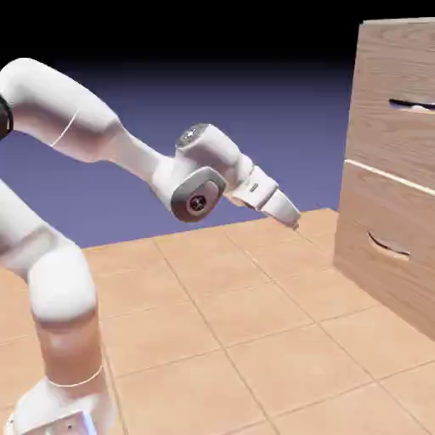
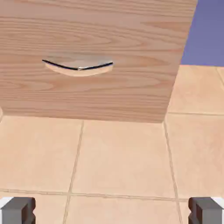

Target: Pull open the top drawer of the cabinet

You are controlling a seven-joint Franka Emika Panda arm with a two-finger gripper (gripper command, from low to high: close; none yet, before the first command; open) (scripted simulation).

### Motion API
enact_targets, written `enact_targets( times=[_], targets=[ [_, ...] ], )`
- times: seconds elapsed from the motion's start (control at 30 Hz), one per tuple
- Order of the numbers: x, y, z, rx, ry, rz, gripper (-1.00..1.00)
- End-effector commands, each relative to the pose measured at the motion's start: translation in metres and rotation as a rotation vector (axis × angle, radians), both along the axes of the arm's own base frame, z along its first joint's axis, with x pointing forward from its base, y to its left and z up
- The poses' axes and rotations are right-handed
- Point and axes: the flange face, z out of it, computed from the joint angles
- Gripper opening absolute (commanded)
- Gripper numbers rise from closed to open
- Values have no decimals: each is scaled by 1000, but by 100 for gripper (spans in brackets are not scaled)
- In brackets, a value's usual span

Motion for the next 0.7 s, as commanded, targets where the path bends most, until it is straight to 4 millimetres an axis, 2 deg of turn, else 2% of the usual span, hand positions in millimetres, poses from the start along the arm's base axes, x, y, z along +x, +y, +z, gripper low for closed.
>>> enact_targets(
  times=[0.0, 0.33, 0.67],
  targets=[
    [6, 8, -3, -67, 15, 61, 0],
    [52, 89, -44, -667, 151, 709, 0],
    [78, 169, -95, -1158, 196, 1395, 0]
  ],
)
